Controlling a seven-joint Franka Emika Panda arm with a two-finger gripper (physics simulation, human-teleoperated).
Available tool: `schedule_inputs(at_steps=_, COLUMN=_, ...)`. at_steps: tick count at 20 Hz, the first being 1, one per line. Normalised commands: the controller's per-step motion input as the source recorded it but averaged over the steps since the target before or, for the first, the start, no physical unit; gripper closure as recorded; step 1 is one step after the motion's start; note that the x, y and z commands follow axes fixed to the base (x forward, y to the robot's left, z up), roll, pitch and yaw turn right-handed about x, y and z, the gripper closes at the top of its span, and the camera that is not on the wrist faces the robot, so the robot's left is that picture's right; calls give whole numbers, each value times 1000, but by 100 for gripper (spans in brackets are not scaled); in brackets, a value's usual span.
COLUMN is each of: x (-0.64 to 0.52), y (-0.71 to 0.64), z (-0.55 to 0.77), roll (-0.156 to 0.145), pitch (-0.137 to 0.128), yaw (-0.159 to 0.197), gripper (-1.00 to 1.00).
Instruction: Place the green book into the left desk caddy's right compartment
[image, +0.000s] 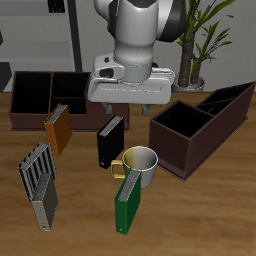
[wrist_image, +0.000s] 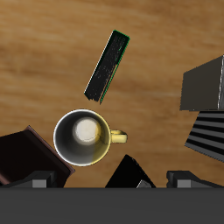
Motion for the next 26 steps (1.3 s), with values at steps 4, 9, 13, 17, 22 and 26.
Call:
schedule_inputs(at_steps=4, x=397, y=-82, z=-72, roll=-16, pitch=5, yaw=-20, gripper=-100)
schedule_inputs(at_steps=9, x=369, y=8, z=-2, roll=20, pitch=-14, yaw=-30, gripper=-100)
schedule_inputs(at_steps=13, x=342, y=111, z=59, roll=92, pitch=-38, yaw=24, gripper=-100)
schedule_inputs(at_steps=17, x=324, y=2, z=-44, roll=70, pitch=14, yaw=24, gripper=-100)
schedule_inputs(at_steps=22, x=261, y=-13, z=-42, roll=23, pitch=12, yaw=-39, gripper=-100)
schedule_inputs(at_steps=26, x=233, y=-26, z=-124, roll=-27, pitch=62, yaw=-45, gripper=-100)
